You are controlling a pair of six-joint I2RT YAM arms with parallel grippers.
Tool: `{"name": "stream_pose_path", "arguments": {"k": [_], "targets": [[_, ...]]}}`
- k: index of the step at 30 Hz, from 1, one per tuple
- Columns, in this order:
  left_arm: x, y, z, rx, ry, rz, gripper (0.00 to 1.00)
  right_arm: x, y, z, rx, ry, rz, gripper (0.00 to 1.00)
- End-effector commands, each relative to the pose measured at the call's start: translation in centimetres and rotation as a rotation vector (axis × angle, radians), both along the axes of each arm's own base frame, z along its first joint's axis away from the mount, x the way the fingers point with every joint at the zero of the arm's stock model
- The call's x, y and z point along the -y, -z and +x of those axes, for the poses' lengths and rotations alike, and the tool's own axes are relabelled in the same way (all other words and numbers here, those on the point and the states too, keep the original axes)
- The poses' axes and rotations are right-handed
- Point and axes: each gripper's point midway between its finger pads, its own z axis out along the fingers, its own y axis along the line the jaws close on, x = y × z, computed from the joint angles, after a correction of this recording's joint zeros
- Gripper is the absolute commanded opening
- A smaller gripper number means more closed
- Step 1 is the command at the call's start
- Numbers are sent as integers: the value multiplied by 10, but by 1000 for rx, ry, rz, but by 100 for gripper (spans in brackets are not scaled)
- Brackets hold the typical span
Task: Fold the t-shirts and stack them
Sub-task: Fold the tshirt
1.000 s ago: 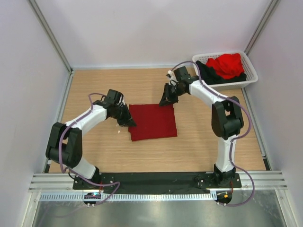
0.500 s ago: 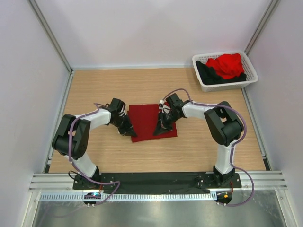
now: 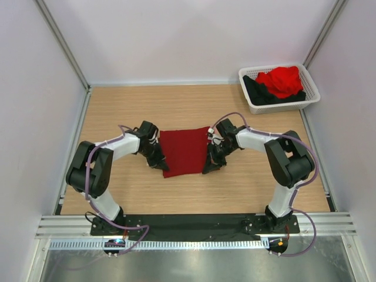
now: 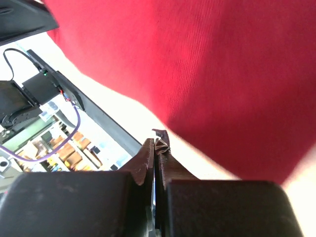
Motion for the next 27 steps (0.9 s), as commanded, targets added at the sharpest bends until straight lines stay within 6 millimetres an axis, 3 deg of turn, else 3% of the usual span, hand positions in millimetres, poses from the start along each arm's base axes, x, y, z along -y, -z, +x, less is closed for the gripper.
{"name": "stream_pose_path", "arguments": {"k": [1,3,6,10,14,18,23,25,27], "targets": [[6,-31,1,103,115,62,3,8,-33,0,86,-38,17,1],[22,-48,6,139,128,30,5,4,-46,5,113,-41,46,1],[43,-61,12,164,133,-35,8,0,-49,12,131,-34,64,1],[67,-53,13,107,114,-138,6,5,-35,23,104,11,52,1],[76,-24,9,56,142,-113,4,25,-21,28,81,75,37,1],[69,-1,-5,22,164,-31,4,59,9,23,36,154,-70,1],[42,14,-26,-18,169,73,5,76,21,14,20,169,-178,1],[39,-2,-27,16,175,65,10,84,23,9,17,172,-227,1],[39,-19,-24,66,186,57,29,88,20,7,30,179,-242,1]]}}
